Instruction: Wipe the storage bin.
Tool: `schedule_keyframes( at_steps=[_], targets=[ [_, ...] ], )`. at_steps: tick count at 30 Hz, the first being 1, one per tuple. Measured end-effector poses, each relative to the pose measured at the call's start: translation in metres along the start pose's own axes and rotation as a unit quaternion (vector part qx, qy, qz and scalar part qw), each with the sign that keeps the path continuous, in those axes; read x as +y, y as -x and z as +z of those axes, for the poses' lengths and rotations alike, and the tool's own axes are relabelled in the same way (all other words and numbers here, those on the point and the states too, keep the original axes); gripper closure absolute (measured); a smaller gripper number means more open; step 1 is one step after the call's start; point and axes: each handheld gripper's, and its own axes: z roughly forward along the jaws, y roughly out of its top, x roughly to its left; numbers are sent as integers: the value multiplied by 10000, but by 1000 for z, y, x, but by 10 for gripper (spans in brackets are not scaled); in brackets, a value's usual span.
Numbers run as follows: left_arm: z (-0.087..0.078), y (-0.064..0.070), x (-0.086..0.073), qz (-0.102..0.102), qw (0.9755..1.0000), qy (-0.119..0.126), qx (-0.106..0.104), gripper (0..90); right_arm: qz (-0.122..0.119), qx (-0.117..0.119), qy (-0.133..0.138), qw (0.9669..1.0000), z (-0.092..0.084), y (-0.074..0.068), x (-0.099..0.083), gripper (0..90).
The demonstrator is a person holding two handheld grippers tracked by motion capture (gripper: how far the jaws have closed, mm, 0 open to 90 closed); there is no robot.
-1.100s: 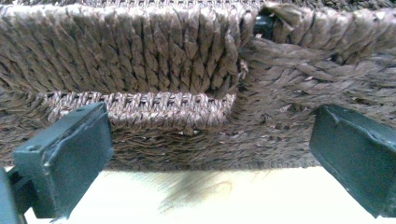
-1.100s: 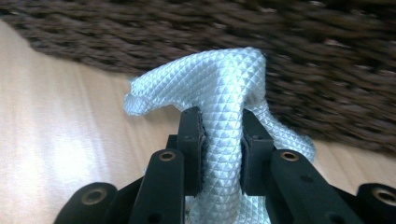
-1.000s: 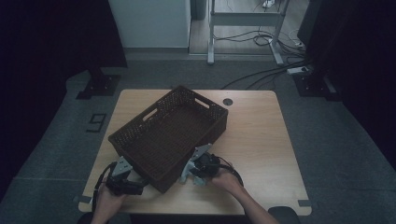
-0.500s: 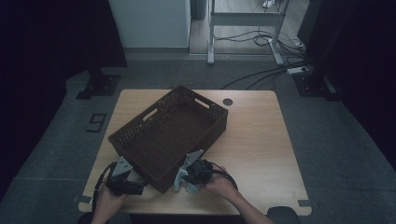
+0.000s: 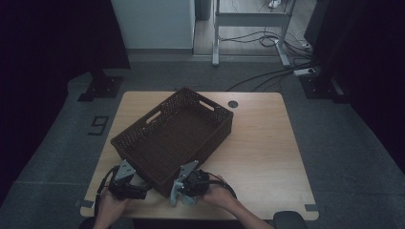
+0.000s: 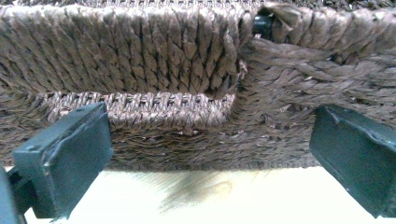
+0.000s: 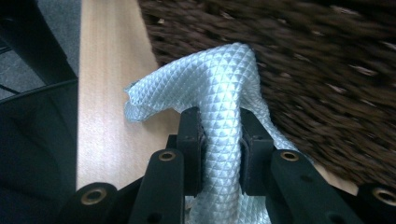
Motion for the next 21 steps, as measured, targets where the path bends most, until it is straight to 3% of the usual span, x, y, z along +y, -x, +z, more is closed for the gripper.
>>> schedule_keyframes(
  at_steps=[14, 21],
  targets=[
    [0, 0, 0, 1, 10000, -3, 1, 0, -228, 228, -14, 9995, 11, -19, 12, 723],
    [0, 0, 0, 6, 10000, -1, -1, 0, -251, 226, -37, 9994, 9, -19, 12, 727]
  ],
)
